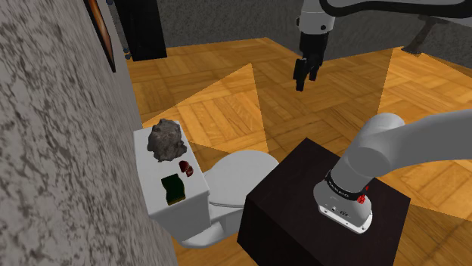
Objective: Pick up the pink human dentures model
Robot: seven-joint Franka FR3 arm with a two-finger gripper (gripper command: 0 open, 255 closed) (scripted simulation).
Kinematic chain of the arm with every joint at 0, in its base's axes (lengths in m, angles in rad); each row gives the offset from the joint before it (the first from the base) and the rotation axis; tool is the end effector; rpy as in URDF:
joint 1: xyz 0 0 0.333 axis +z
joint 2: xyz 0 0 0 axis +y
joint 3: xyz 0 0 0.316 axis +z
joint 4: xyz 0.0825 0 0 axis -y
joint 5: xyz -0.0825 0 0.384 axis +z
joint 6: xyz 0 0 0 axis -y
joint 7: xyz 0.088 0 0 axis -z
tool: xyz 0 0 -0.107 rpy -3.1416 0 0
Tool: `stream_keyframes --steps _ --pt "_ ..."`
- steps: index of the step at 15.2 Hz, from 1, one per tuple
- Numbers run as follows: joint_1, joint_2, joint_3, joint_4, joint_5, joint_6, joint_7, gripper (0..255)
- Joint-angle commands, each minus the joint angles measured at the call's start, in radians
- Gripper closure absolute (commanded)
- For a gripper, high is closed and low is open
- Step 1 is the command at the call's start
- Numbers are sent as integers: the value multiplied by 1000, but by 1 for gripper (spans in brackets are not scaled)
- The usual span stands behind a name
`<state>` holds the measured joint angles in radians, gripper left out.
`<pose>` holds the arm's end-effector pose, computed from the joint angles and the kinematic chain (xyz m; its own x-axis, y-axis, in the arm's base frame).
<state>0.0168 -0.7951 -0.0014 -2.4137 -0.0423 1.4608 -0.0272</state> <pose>0.2898 -0.0005 0.5578 0.9867 0.0383 -0.1581 0.0447 -0.9983 0.0370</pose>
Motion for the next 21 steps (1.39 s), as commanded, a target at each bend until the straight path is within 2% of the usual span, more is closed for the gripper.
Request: stream_keyframes --steps 1,12,17,21 --pt "0 0 0 0 0 0 0 0" --pt "56 221 170 -81 116 325 210 0" --pt "72 377 244 -60 136 472 305 0" --pt "78 519 299 -17 125 579 387 0"
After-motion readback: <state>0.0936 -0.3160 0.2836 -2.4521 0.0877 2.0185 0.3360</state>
